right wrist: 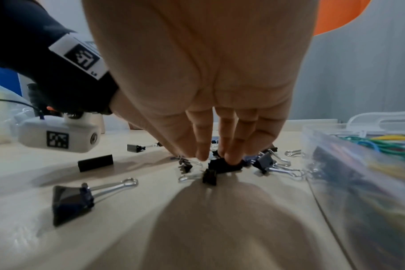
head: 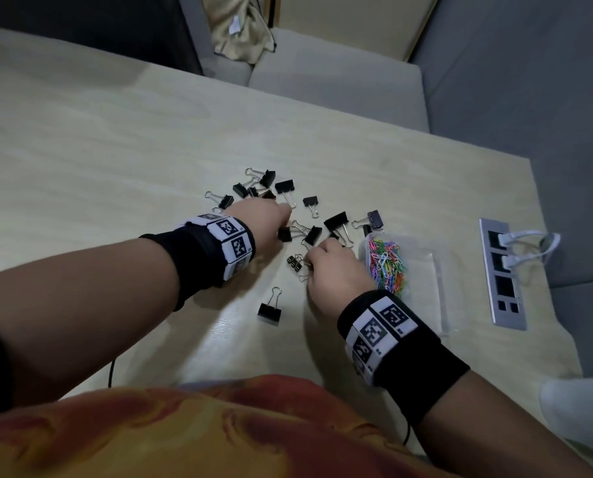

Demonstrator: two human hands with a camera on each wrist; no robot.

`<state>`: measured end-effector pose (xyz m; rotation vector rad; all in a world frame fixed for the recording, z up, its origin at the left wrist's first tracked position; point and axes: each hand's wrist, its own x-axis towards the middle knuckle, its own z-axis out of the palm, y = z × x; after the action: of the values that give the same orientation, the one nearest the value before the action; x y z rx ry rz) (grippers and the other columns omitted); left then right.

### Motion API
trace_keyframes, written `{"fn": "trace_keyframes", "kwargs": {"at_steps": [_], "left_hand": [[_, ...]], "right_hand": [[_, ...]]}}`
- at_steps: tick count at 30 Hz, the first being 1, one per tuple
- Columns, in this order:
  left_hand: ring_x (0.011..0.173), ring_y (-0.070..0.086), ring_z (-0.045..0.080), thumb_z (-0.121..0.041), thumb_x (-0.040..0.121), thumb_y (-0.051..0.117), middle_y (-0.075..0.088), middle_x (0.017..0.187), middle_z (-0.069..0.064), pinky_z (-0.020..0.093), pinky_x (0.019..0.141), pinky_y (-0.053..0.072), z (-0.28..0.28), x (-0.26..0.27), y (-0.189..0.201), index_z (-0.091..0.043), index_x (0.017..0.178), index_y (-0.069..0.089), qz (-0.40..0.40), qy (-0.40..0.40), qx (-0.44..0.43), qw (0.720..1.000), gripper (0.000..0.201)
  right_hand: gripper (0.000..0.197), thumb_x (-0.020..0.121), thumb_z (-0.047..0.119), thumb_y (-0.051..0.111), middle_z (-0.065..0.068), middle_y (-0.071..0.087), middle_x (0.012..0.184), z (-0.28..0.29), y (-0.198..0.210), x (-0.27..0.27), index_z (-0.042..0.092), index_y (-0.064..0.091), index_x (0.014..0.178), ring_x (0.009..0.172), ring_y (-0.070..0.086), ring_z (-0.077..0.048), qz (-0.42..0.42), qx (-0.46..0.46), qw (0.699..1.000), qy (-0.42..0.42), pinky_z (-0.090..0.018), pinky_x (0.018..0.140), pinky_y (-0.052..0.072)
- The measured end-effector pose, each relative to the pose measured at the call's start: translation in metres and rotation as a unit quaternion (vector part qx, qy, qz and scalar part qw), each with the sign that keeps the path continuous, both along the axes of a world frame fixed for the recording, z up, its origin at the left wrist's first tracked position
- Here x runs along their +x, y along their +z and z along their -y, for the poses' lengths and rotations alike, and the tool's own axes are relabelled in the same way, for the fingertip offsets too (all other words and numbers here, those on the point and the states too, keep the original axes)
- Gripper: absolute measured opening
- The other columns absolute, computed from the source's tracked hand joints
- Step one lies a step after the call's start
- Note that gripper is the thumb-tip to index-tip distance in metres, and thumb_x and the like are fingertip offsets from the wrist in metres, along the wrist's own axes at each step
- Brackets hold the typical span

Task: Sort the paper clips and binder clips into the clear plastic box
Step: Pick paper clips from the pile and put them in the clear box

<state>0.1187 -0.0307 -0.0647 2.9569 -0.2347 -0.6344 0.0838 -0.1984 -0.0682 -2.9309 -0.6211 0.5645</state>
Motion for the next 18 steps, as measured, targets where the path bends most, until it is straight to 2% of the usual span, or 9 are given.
{"fn": "trace_keyframes", "kwargs": {"at_steps": [2, 4, 7, 12, 14, 18], "left_hand": [[0.096, 0.058, 0.027, -0.029, 0.086, 0.058, 0.062, 0.105, 0.008, 0.033, 0.073, 0.047, 0.005, 0.0, -0.003, -0.015, 0.11, 0.056, -0.007, 0.009, 0.007, 1.0, 0.028], [0.095, 0.059, 0.027, -0.023, 0.088, 0.056, 0.062, 0.102, 0.009, 0.032, 0.069, 0.045, 0.01, 0.001, -0.004, -0.012, 0.108, 0.058, -0.008, 0.011, 0.023, 1.0, 0.023], [0.09, 0.061, 0.027, -0.016, 0.088, 0.054, 0.065, 0.097, 0.009, 0.029, 0.064, 0.041, 0.02, 0.002, -0.004, -0.009, 0.102, 0.059, -0.014, 0.005, 0.053, 0.998, 0.017], [0.083, 0.062, 0.028, -0.025, 0.085, 0.06, 0.061, 0.087, 0.006, 0.033, 0.065, 0.049, 0.03, 0.001, -0.006, -0.01, 0.101, 0.056, -0.041, 0.041, 0.052, 0.997, 0.022], [0.082, 0.062, 0.026, -0.027, 0.085, 0.06, 0.06, 0.088, 0.005, 0.033, 0.066, 0.05, 0.034, -0.002, -0.002, -0.012, 0.102, 0.055, -0.061, 0.045, 0.067, 0.995, 0.023], [0.074, 0.064, 0.022, -0.03, 0.078, 0.069, 0.066, 0.082, -0.001, 0.029, 0.064, 0.054, 0.039, -0.006, 0.004, -0.017, 0.096, 0.065, -0.088, -0.005, 0.118, 0.989, 0.023]], "right_hand": [[0.029, 0.089, 0.015, 0.045, -0.009, 0.048, 0.116, -0.003, 0.002, 0.004, 0.015, 0.057, 0.115, 0.107, 0.049, -0.031, 0.005, 0.02, 1.0, -0.019, -0.043, 0.086, 0.048], [0.026, 0.089, 0.017, 0.046, -0.008, 0.049, 0.114, -0.004, 0.004, 0.007, 0.016, 0.058, 0.111, 0.106, 0.05, -0.03, -0.004, 0.04, 0.998, -0.039, -0.043, 0.087, 0.048], [0.022, 0.089, 0.02, 0.048, -0.006, 0.05, 0.113, 0.002, 0.007, 0.009, 0.018, 0.061, 0.107, 0.104, 0.051, -0.027, -0.007, 0.073, 0.995, -0.072, -0.037, 0.086, 0.047], [0.02, 0.087, 0.019, 0.051, -0.005, 0.052, 0.112, 0.026, 0.017, 0.003, 0.019, 0.064, 0.102, 0.108, 0.049, -0.024, 0.027, 0.13, 0.981, -0.138, -0.037, 0.093, 0.044], [0.02, 0.088, 0.02, 0.05, -0.003, 0.052, 0.118, 0.043, 0.021, 0.002, 0.021, 0.064, 0.102, 0.113, 0.047, -0.024, 0.051, 0.128, 0.973, -0.186, -0.037, 0.096, 0.043], [0.024, 0.087, 0.019, 0.049, -0.005, 0.05, 0.122, 0.08, 0.026, 0.0, 0.023, 0.064, 0.107, 0.114, 0.045, -0.028, 0.089, 0.088, 0.952, -0.281, -0.039, 0.094, 0.041]]}}
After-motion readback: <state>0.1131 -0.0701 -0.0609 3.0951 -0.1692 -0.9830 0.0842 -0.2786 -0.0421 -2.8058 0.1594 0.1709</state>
